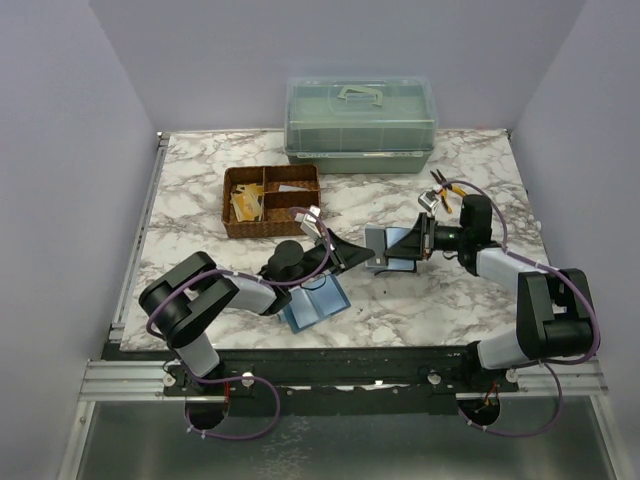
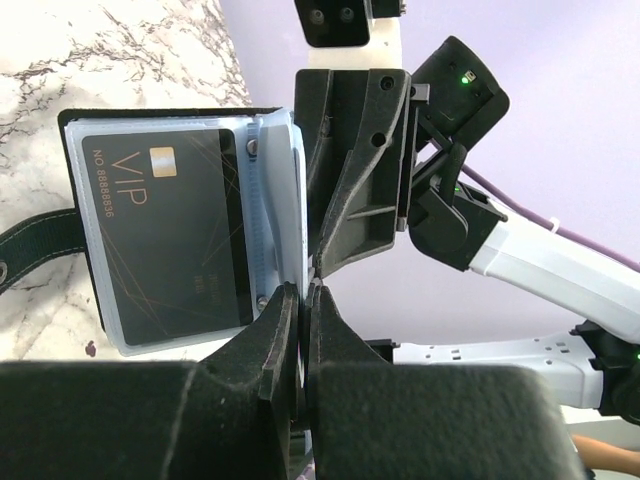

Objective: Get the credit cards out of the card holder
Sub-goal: Remove the credit card from the card holder.

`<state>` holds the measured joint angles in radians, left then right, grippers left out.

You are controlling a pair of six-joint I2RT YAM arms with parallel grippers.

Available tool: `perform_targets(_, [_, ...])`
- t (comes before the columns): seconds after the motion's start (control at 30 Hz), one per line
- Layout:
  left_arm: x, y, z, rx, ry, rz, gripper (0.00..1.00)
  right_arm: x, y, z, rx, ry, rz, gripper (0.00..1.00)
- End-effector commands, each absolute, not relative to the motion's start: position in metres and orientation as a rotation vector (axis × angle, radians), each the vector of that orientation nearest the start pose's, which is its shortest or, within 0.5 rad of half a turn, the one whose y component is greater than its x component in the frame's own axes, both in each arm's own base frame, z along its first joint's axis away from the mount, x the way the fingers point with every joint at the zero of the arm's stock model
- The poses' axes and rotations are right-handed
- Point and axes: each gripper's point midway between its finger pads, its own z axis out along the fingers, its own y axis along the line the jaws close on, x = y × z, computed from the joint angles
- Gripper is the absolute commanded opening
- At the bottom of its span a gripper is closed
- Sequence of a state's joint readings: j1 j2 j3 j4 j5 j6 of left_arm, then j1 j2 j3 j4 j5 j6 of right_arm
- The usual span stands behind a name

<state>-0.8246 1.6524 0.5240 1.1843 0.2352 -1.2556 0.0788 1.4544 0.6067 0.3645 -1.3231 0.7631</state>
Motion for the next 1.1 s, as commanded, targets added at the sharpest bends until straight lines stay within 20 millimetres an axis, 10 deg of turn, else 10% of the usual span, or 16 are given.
perform_targets(0.0, [0.219,-0.398,0.211,-0.058,1.757,-1.911,0.06,0.241,0.206,0.17,-0.279,2.124,1.861,0.24])
perform_targets(0.3, [0.214,-0.409,0.193,-0.065,1.817,-1.904,0.1,0.246,0.204,0.165,-0.291,2.124,1.837,0.0])
perform_targets(1.07, [0.233,-0.359,0.114,-0.246,2.013,-1.726,0.54,0.258,0.19,0.106,-0.179,2.247,1.839,0.0])
